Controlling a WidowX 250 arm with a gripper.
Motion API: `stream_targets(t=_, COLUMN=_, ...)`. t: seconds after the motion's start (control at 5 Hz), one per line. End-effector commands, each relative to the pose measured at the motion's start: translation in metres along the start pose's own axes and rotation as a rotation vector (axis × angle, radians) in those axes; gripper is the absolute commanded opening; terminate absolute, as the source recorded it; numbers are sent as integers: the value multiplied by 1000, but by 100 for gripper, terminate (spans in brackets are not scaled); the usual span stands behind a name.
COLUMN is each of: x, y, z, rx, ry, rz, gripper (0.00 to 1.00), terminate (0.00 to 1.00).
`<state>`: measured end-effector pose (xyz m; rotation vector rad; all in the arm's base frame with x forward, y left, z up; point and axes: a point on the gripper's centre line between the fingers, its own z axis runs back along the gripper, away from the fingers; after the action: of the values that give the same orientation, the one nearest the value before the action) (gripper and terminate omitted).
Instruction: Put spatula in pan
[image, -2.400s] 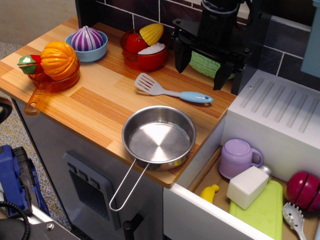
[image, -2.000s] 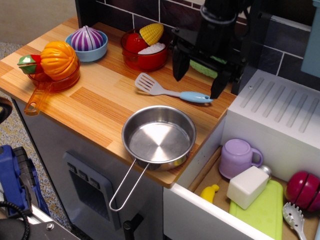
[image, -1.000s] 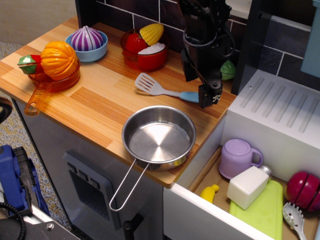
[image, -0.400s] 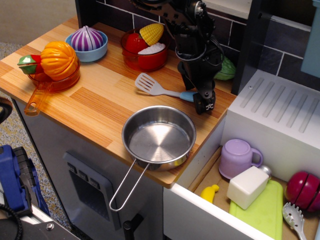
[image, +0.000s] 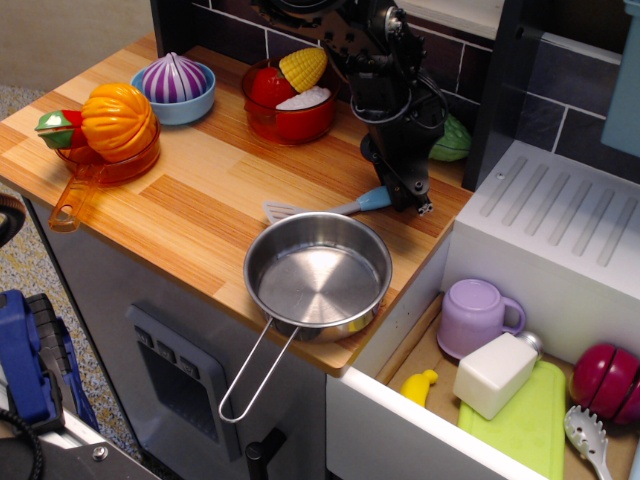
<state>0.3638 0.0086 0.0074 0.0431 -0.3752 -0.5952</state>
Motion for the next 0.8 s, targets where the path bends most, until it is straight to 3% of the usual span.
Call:
stream_targets(t=0.0, x=-7, y=13, z=12, rx=-23, ry=41, rz=-44, gripper=0, terminate=0)
stream_targets(t=0.2, x=-8, y=26, z=30, rx=-76, ry=89, rz=-83, gripper=0, terminate=0)
stream_targets(t=0.4, x=-5, y=28, z=56, rx=-43, ry=158, rz=-109, gripper=0, terminate=0)
stream_targets(t=0.6, x=3, y=19, z=67, rx=-49, ry=178, rz=-52, gripper=0, terminate=0)
